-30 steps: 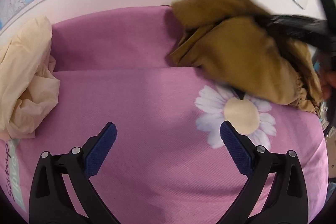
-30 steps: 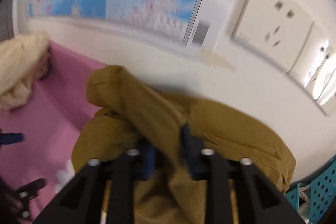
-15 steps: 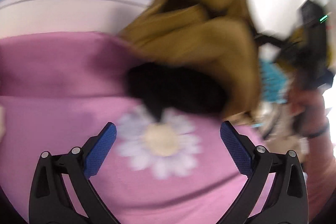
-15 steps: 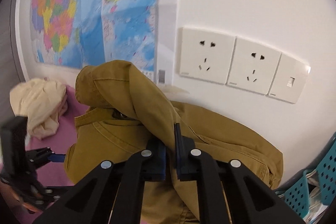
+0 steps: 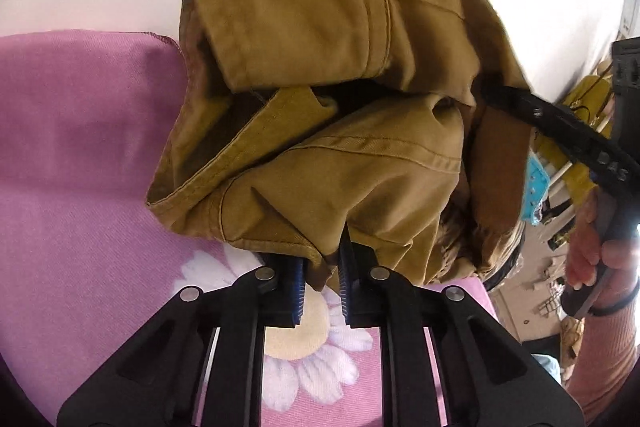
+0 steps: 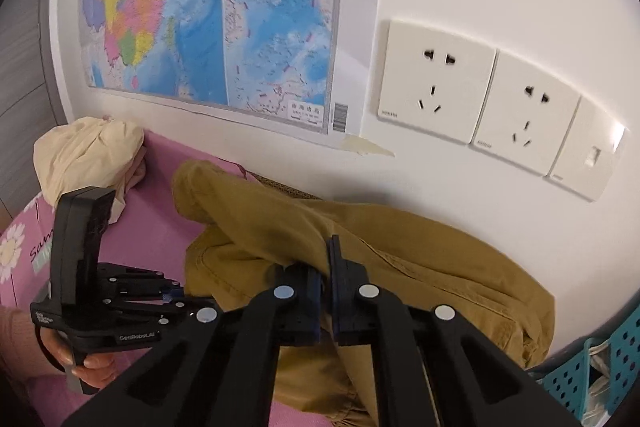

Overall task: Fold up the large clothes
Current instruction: 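Lift the brown shirt high with both grippers and shake it open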

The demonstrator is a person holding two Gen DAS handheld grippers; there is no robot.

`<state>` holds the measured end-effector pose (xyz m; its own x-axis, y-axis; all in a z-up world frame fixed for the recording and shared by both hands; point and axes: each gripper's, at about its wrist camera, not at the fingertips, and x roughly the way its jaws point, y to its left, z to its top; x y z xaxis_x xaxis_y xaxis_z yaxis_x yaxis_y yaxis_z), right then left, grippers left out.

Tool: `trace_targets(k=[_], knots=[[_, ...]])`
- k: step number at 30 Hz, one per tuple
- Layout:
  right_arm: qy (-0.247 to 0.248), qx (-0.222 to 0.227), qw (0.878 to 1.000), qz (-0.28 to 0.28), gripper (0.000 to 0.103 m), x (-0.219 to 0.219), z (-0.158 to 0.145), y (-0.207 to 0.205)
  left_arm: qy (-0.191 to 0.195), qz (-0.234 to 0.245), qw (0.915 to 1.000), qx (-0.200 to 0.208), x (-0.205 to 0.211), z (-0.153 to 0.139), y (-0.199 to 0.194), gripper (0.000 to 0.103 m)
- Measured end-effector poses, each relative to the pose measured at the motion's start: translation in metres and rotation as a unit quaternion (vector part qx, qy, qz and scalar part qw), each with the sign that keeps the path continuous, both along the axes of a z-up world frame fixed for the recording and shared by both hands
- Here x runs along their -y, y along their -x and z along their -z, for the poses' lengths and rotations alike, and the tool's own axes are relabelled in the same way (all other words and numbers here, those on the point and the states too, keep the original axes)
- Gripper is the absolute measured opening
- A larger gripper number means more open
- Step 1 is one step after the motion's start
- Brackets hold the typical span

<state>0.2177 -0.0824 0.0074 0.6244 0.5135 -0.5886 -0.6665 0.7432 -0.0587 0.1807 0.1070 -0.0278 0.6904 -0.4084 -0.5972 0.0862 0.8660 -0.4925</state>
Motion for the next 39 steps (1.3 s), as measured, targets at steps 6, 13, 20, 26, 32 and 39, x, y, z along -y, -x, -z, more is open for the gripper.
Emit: trace_targets(k=[6,13,20,26,32,39], knots=[[0.062,0.040,0.997,0.020,0.046,-0.023,0.011,-0.007,-0.022,0.000,0.9998,-0.002,0.011,-0.001,0.001,0.022],[0.007,0.012,1.000,0.015,0.003,-0.018,0.001,-0.012,-0.023,0.002,0.9996,-0.016,0.013,0.003,-0.006,0.014],[-0.145,0.075,0.981,0.104,0.002,0.093,-0.099,0.028,-0.062,0.015,0.9965,0.054,0.035,-0.049,0.010,0.008],[-0.206,0.139,0.956,0.154,0.002,0.177,-0.189,0.091,-0.104,0.053,0.9829,0.143,0.077,-0.124,0.033,0.007],[-0.224,0.212,0.936,0.172,0.002,0.212,-0.260,0.164,-0.114,0.048,0.9712,0.203,0.101,-0.203,0.050,0.006],[-0.273,0.292,0.900,0.171,0.002,0.257,-0.328,0.263,-0.134,0.033,0.9369,0.321,0.123,-0.311,0.113,0.006]])
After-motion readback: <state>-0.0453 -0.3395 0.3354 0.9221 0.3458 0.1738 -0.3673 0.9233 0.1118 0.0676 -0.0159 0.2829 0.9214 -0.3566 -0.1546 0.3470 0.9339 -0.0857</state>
